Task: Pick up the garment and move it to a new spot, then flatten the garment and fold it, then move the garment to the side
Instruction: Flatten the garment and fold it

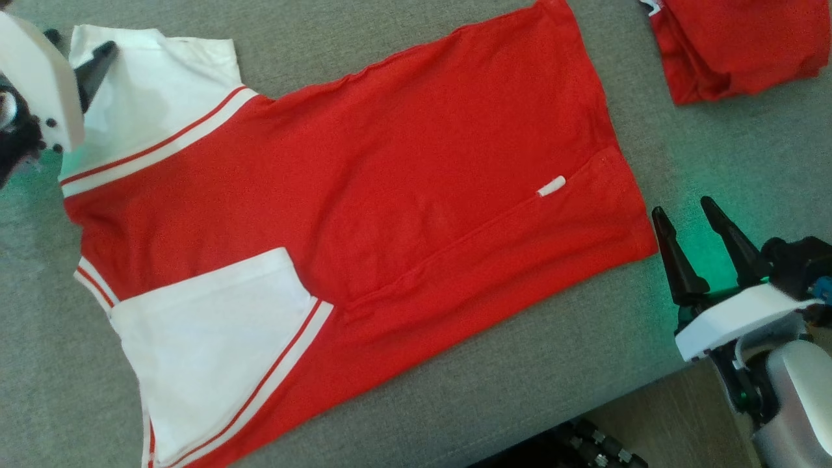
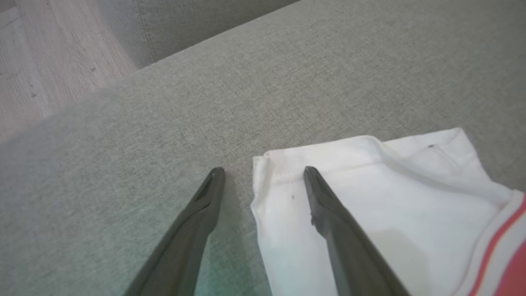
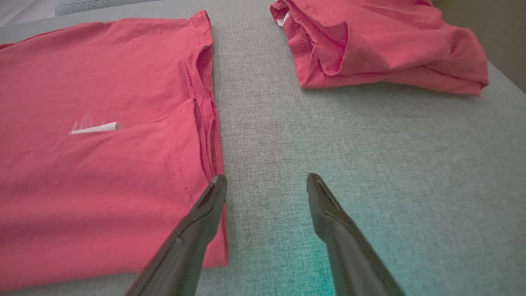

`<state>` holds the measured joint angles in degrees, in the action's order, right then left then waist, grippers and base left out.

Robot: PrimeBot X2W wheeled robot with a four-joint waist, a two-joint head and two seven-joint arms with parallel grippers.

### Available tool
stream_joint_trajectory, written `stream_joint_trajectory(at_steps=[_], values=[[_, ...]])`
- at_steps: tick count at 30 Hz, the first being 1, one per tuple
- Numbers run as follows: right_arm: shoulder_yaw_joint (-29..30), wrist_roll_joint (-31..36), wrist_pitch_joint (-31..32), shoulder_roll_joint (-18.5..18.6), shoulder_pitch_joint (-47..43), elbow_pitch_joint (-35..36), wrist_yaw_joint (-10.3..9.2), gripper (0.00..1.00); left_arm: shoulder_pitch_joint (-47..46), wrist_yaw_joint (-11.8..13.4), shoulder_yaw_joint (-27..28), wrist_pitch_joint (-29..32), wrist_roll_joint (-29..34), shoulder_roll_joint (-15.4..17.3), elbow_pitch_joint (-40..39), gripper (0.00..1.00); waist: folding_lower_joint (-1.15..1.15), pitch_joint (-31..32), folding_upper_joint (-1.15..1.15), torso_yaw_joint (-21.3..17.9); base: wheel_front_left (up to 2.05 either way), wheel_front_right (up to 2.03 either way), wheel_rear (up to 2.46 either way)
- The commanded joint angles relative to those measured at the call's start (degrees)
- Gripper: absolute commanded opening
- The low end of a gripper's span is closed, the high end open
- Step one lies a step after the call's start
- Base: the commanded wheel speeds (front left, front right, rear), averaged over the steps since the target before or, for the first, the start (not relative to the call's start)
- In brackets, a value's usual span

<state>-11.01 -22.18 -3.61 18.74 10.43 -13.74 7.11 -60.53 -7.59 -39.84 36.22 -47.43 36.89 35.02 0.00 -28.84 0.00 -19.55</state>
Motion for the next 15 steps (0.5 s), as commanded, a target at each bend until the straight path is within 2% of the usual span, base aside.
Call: stream_joint_trajectory(at_steps=[1,6,7,8,9,10,11,15], values=[[-0.77,-0.35,-0.67,1.04,0.69,1.09,0.37,1.0,-2.88,0.11,1.55,-0.63,-0.42,3.24,-0.59,1.0,0.0,-0.1,0.0,-0.17,0.0,0.0,0.0],[-0.8,-0.28,-0.72,1.2,0.99,0.82,0.37,1.0,-3.65,0.11,0.34,-1.84,-1.01,3.76,0.33,1.0,0.0,-0.25,0.0,-0.49,0.0,0.0,0.0],[-0.78,-0.3,-0.75,1.26,1.01,0.78,0.37,1.0,-3.73,0.11,-0.01,-1.96,-1.32,3.82,0.29,0.91,0.0,-0.32,0.0,-0.52,0.0,0.0,0.0],[-0.73,-0.32,-0.8,1.3,1.04,0.73,0.37,1.0,-3.81,0.11,-0.34,-2.04,-1.63,3.89,0.27,0.53,0.0,-0.4,0.0,-0.53,0.0,0.0,0.0],[-0.68,-0.34,-0.85,1.32,1.06,0.69,0.37,1.0,-3.95,0.1,-0.73,-2.17,-1.85,4.0,0.16,0.43,0.0,-0.5,0.0,-0.52,0.0,0.0,0.0],[-0.66,-0.33,-0.9,1.31,1.09,0.66,0.37,1.0,-4.11,0.1,-1.06,-2.5,-2.0,4.16,0.04,0.19,0.0,-0.61,0.0,-0.52,0.0,0.0,0.0],[-0.66,-0.31,-0.92,1.26,1.13,0.62,0.37,1.0,-4.24,0.1,-1.34,-2.85,-2.17,4.33,0.0,0.0,0.0,-0.68,0.0,-0.54,0.0,0.0,0.0],[-0.51,-0.42,-0.74,1.18,1.52,0.57,0.37,1.0,-4.51,0.1,-2.53,-3.95,-3.14,4.66,0.02,0.0,0.0,-0.57,0.0,-0.23,0.0,0.0,0.0]])
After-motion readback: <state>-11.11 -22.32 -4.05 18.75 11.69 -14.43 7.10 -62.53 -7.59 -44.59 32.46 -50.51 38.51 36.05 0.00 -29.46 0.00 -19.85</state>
